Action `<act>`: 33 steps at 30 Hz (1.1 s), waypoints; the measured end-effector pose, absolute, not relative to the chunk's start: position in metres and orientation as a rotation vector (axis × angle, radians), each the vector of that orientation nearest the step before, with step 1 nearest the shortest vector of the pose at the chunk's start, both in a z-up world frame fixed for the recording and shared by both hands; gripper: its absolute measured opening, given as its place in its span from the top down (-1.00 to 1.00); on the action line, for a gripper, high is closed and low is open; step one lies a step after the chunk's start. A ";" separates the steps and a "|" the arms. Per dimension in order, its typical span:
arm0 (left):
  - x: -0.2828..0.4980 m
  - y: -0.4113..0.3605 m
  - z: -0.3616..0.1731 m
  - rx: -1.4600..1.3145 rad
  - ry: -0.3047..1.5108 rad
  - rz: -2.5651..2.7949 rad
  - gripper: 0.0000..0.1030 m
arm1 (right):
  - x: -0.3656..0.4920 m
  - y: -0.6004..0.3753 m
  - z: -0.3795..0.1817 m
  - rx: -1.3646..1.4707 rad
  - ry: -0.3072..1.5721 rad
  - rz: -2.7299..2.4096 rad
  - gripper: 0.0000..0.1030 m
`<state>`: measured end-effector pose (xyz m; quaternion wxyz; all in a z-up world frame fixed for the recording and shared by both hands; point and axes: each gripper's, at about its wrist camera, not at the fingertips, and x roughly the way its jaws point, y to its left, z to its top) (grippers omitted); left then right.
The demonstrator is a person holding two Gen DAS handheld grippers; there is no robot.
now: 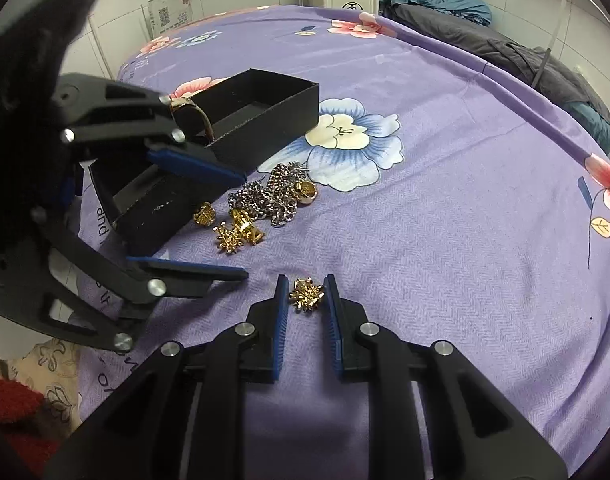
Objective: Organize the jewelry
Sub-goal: 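Carry the gold earring toward the box with the right tool while the left tool grasps another gold earring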
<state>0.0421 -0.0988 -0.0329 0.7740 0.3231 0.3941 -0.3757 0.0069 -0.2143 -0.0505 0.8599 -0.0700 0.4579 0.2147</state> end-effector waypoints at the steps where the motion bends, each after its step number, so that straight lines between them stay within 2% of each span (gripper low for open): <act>1: 0.043 -0.100 -0.035 0.695 0.861 -0.806 0.10 | 0.007 -0.215 -0.050 -0.143 0.963 0.446 0.64; 2: 0.043 -0.100 -0.035 0.698 0.858 -0.797 0.13 | 0.006 -0.216 -0.050 -0.138 0.965 0.440 0.64; 6: 0.044 -0.101 -0.039 0.650 0.902 -0.801 0.64 | 0.004 -0.221 -0.049 -0.099 0.975 0.424 0.64; 13: 0.050 -0.088 -0.030 0.429 0.943 -0.774 0.65 | -0.002 -0.224 -0.047 -0.020 0.978 0.384 0.64; 23: 0.043 -0.058 0.007 0.264 0.874 -0.699 0.65 | -0.005 -0.219 -0.024 0.029 0.924 0.399 0.64; 28: 0.043 -0.032 0.027 0.201 0.841 -0.650 0.65 | 0.000 -0.195 -0.001 0.007 0.869 0.482 0.64; 33: 0.047 -0.005 0.025 0.179 0.861 -0.571 0.65 | 0.009 -0.159 0.011 -0.046 0.846 0.559 0.64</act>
